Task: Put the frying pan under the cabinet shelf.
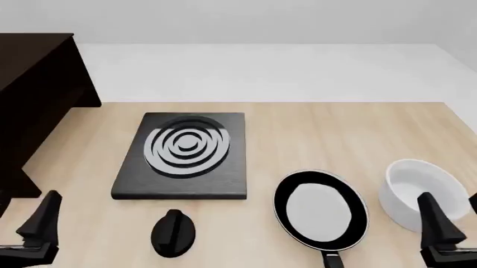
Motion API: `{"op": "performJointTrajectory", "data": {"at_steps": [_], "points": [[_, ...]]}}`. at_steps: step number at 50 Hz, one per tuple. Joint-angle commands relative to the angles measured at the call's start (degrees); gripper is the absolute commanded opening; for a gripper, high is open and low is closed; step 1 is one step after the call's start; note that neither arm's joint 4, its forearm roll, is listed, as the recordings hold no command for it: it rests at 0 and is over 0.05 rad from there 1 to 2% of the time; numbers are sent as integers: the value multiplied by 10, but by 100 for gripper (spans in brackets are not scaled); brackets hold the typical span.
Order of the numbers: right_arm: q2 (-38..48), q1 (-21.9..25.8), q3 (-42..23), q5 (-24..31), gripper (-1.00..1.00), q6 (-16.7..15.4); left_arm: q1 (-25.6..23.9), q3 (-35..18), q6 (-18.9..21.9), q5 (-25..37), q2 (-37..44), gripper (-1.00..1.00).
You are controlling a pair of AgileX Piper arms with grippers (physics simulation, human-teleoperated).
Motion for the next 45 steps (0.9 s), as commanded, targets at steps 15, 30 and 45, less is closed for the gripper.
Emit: {"op": "performJointTrajectory", "data": {"at_steps": [15, 30, 45], "points": [[2, -1, -2, 1, 100, 6, -101, -218, -68, 43, 309, 100], [4, -1, -2, -1, 100, 4, -194, -374, -119, 150, 495, 100], [1, -1, -3, 2, 100, 3, -274, -556, -43, 247, 616, 100]]}}
